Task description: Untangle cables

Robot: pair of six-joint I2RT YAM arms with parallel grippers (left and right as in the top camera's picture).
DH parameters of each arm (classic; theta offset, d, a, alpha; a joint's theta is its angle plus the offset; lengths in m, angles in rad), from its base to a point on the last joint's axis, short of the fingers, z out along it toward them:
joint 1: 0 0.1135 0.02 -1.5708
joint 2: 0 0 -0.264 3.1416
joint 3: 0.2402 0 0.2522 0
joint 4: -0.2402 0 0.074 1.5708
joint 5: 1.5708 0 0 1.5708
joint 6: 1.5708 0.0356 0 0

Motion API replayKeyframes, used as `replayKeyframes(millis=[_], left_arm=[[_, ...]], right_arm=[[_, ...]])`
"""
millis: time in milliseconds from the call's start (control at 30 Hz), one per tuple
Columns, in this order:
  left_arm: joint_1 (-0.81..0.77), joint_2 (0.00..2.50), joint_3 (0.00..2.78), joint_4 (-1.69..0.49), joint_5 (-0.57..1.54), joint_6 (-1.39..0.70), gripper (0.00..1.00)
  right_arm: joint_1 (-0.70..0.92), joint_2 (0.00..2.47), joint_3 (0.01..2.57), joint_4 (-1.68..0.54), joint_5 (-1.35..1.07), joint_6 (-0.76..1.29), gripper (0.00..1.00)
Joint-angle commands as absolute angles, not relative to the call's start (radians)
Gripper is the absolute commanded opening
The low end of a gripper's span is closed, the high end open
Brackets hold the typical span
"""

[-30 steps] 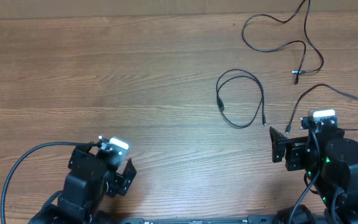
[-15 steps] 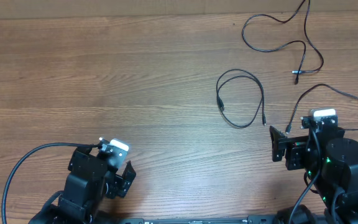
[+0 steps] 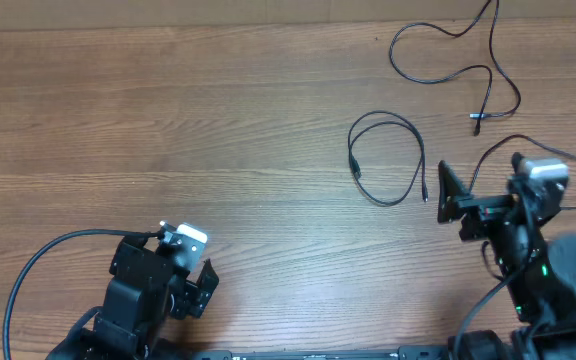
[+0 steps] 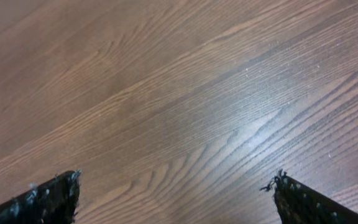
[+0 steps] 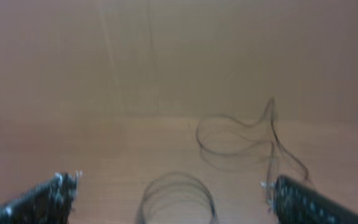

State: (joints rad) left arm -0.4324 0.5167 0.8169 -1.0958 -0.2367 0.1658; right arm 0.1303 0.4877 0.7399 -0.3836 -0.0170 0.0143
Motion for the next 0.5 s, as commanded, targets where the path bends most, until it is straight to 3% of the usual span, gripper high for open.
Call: replayKeyframes(millis=[0,100,467], left_arm=[[-0.439,0.504,0.813,-1.097,-0.243,0.183,1.0],[-0.439,0.504,0.813,-1.097,-0.243,0.183,0.99],[-0.439,0.504,0.813,-1.097,-0.243,0.183,1.0]], right_arm=[[0.096,0.326,0.419,0.036,-0.203,0.133,1.0],[0.082,0.228,0.215,0.266,-0.198,0.139,1.0],[0.057,0.002,0.008,0.221,-0.125,0.138,1.0]])
